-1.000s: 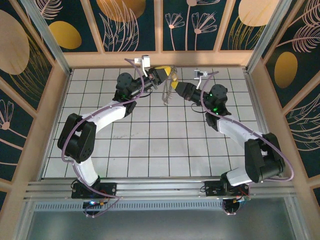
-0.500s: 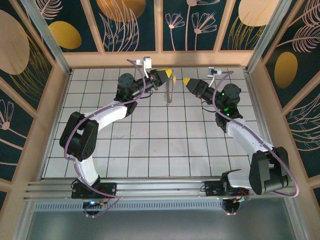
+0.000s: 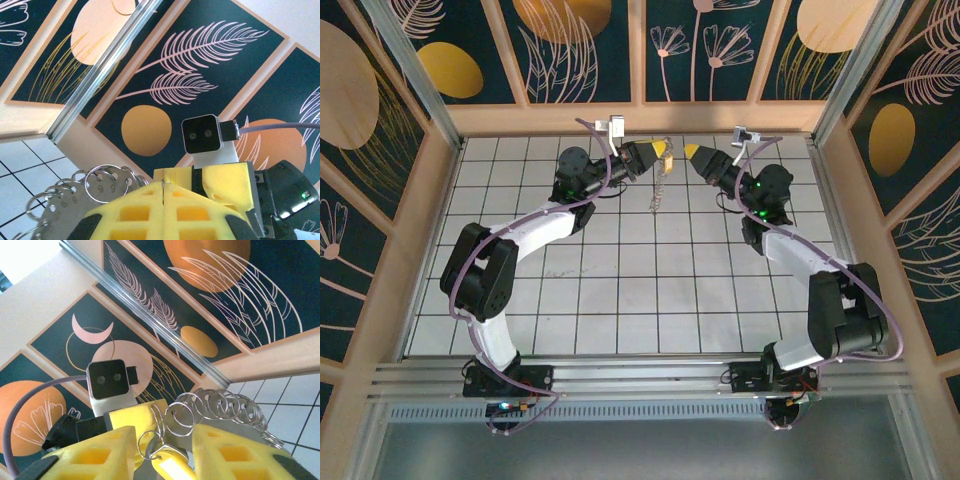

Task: Put the keys on the keyring

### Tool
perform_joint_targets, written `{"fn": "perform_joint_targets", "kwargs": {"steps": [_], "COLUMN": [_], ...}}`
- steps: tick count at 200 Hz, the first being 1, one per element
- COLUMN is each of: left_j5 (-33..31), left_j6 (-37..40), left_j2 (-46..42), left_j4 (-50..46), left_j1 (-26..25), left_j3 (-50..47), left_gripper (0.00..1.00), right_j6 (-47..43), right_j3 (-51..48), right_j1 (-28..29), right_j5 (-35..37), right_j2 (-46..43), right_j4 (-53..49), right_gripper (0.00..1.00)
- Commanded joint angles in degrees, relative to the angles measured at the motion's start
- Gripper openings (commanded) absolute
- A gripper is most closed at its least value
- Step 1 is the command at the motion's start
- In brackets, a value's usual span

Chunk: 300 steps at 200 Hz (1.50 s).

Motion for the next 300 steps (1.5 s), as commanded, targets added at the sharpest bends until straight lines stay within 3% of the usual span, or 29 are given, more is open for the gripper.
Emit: {"fn": "perform_joint_targets", "kwargs": {"steps": [1,102,180,300], "left_j5": [1.56,2.93,3.26,3.01], "left_j6": [-1.55,-2.77,-2.77,-3.08], "left_j2": [-0.47,-1.09,-1.55,-1.53], "left_j4": [2.15,2.64,2.62,2.33], "left_j1": [0.27,0.18,0.16,0.23], "left_j3": [0.52,0.61,0.58,1.05], "left_gripper": [0.00,0.00,0.00,0.00], "right_j6": [1.12,0.45,0.04,-0.58], "right_j3": [2.21,6.02,6.18,2.58], "right_j1": [1.42,3.55,4.33,5.25], "right_j5": [0.38,0.64,-0.46,-0.59], "right_j2": [0.45,4.66,5.97,4.63], "right_j4": [6.55,5.11,4.27,4.51], "right_gripper": [0.33,0.25,0.12,0.15]}}
